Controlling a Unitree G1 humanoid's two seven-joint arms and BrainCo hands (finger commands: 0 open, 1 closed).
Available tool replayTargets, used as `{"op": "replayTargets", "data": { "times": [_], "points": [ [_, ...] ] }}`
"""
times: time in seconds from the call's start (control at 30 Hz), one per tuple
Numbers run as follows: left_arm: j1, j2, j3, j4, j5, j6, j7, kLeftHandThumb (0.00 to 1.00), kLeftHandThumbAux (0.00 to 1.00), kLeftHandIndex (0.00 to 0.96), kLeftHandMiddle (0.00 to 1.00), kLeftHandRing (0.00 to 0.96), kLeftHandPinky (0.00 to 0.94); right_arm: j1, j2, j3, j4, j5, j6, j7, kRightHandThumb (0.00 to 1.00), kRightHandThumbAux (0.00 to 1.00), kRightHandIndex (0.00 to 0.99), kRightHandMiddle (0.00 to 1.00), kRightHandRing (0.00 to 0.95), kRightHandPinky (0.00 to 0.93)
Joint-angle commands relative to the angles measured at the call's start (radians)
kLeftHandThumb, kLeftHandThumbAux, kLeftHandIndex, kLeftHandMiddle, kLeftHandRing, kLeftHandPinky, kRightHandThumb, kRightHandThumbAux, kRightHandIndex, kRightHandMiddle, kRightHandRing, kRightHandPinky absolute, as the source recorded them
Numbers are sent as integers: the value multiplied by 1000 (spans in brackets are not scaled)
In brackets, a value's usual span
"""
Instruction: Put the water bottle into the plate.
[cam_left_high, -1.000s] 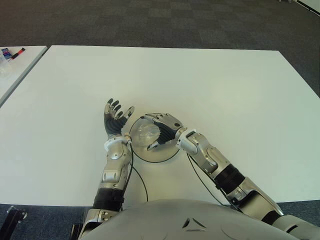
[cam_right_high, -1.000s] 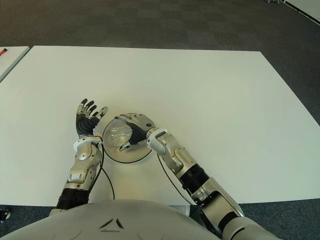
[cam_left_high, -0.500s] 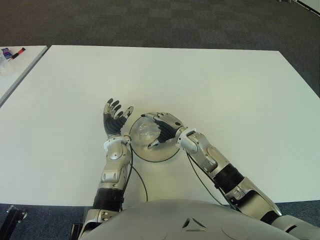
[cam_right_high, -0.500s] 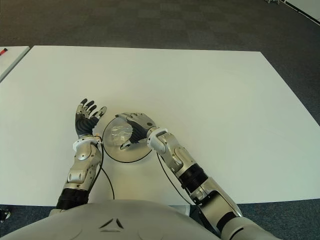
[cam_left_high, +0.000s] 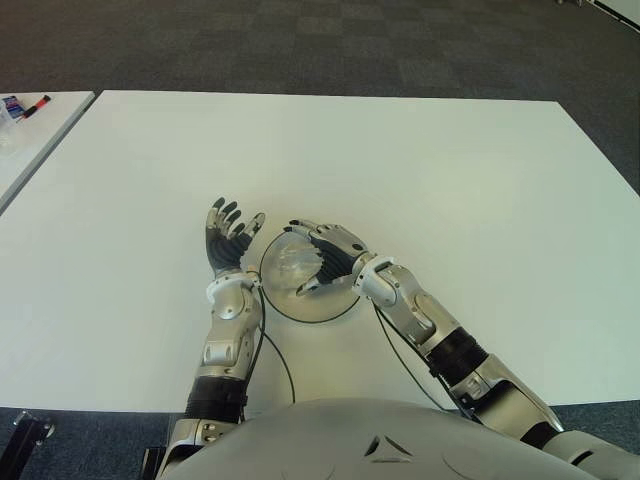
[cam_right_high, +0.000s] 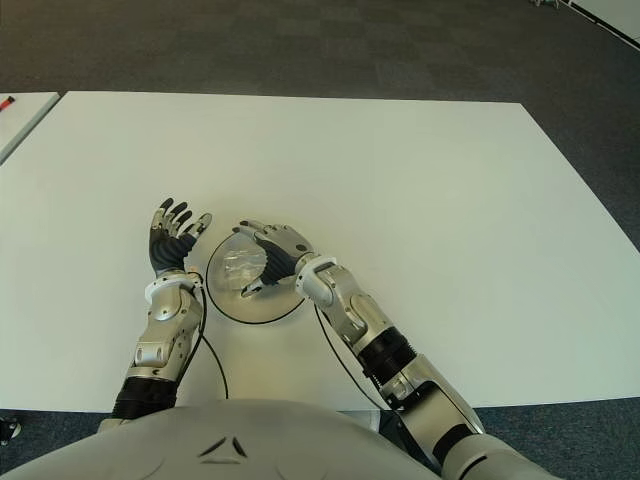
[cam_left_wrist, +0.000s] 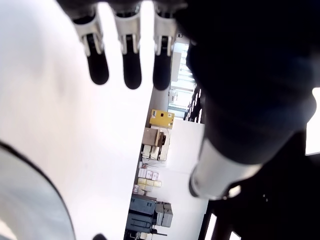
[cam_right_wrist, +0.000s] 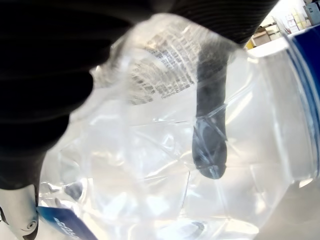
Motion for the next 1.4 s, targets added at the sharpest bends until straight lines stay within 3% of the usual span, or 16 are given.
{"op": "replayTargets", "data": {
  "times": [0.03, 0.5, 1.4],
  "points": [
    [16, -89, 0, 7, -5, 1, -14, 84, 902, 148, 207, 200, 211, 18, -7, -6, 29, 8, 3, 1, 0, 896, 0, 0, 0, 0],
    [16, -87, 1, 10, -6, -2, -20, 83, 885, 151, 209, 202, 218, 19, -5, -17, 6, 21, 9, -9, 0, 891, 0, 0, 0, 0],
    [6, -85, 1, 29, 7, 2, -14, 54, 889, 147, 212, 205, 219, 105, -15, -107, -310, 10, 8, -19, 0, 913, 0, 0, 0, 0]
  ]
}}
